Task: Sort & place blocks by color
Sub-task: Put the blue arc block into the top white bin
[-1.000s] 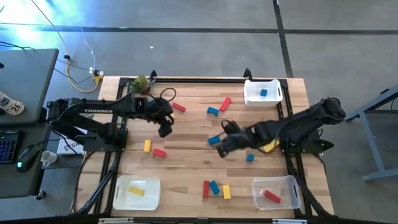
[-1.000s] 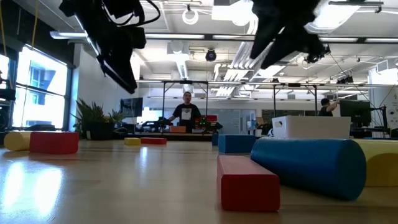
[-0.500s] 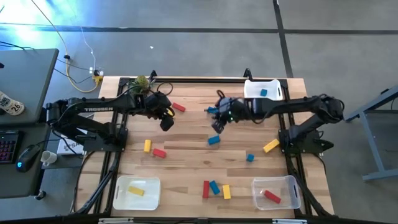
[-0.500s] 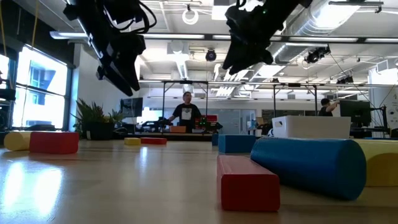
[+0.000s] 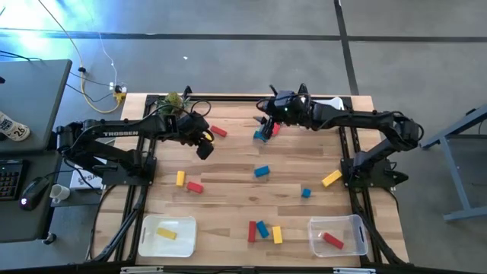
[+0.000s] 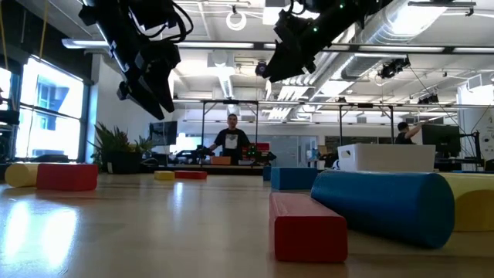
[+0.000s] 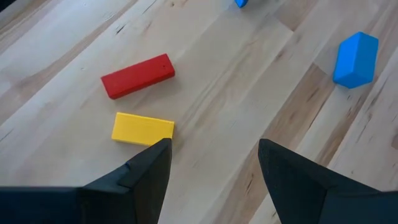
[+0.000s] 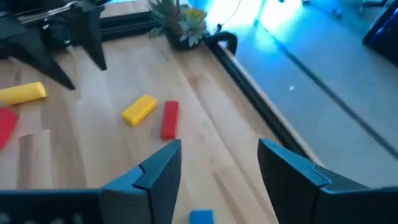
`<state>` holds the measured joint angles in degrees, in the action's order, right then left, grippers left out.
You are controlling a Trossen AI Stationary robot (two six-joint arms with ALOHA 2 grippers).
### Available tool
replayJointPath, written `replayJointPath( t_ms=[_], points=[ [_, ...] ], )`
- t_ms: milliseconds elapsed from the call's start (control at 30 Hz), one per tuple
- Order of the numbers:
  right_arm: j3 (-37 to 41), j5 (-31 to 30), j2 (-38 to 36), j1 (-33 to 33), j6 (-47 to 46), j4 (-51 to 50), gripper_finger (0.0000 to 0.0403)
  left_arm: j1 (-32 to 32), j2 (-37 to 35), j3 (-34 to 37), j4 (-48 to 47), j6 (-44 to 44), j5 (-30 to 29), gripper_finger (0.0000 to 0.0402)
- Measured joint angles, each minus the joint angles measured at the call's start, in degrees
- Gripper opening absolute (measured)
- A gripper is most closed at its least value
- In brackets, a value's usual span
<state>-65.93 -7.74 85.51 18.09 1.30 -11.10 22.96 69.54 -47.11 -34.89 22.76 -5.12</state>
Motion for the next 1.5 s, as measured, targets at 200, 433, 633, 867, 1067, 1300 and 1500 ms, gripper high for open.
replayJointPath(
  t_ms=[200, 433, 633, 867, 1067, 1300, 1500],
  points=[
    [0.0, 2.4, 3.2, 2.2, -1.3, 0.4, 0.0202, 0.0, 0.0, 0.0, 0.1, 2.3, -0.1, 0.0227],
    [0.1, 2.5, 9.6, 2.1, -1.4, -0.6, 0.0202, 0.0, 0.0, 0.0, 0.0, 2.6, -0.1, 0.0227],
    [0.1, 4.0, 13.1, 1.7, -3.3, -3.1, 0.0202, 0.0, 0.0, 0.0, 0.0, 2.8, 0.0, 0.0227],
    [0.1, 3.5, 17.4, 0.3, -3.9, -5.3, 0.0202, 0.0, 0.0, 0.0, 0.1, 2.8, 0.0, 0.0227],
    [0.1, 0.2, 20.6, -0.5, -3.9, -5.8, 0.0202, 0.0, 0.0, 0.0, 0.0, 2.7, 0.0, 0.0227],
    [0.1, -3.0, 23.4, -0.5, -4.8, -5.9, 0.0202, 0.0, 0.0, 0.0, 0.0, 2.6, 0.0, 0.0227],
    [0.1, -2.8, 25.6, -0.5, -6.1, -6.1, 0.0202, 0.0, 0.0, 0.0, 0.1, 2.6, 0.0, 0.0227]
  ],
)
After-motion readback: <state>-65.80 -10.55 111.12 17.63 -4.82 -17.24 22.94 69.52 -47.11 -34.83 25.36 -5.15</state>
